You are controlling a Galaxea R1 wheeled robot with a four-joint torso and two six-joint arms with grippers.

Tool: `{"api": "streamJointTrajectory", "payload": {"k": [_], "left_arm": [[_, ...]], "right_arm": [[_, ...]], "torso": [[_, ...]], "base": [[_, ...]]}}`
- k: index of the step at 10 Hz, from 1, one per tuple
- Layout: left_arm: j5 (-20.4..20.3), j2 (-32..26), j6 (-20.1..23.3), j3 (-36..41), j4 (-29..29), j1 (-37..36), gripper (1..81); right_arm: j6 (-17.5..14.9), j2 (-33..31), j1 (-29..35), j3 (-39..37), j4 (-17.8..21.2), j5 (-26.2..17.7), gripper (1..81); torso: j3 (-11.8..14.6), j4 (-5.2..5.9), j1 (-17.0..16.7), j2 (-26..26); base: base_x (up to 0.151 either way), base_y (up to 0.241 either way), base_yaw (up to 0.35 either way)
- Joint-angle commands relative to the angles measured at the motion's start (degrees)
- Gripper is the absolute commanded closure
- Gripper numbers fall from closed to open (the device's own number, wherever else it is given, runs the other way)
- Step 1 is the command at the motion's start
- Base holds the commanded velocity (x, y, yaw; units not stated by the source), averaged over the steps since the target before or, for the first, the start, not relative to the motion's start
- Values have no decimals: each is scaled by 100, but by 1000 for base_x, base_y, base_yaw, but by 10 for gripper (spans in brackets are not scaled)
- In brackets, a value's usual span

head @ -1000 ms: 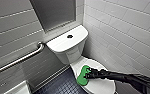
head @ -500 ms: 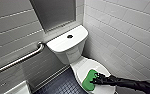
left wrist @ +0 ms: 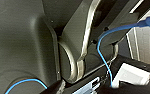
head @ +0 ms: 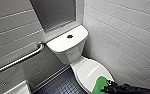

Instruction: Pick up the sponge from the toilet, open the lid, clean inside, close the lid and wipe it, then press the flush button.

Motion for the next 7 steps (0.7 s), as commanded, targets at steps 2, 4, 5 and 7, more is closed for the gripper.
{"api": "streamJointTrajectory", "payload": {"k": [2,4,5,7], "left_arm": [[493,-84,26,105,4,134,10],[449,-84,26,34,4,82,10],[449,-93,17,-28,-40,38,10],[449,-146,-18,-28,-58,-6,10]], "right_arm": [[146,-1107,-794,142,-77,334,811],[146,-1461,-1629,-254,-68,1013,811],[128,-1558,-2076,-492,-59,1215,811],[67,-1566,-2992,-624,-94,1637,811]], "torso": [[0,0,0,0],[0,0,0,0],[0,0,0,0],[2,0,0,-2]], "base": [[0,0,0],[0,0,0],[0,0,0],[0,0,0]]}}
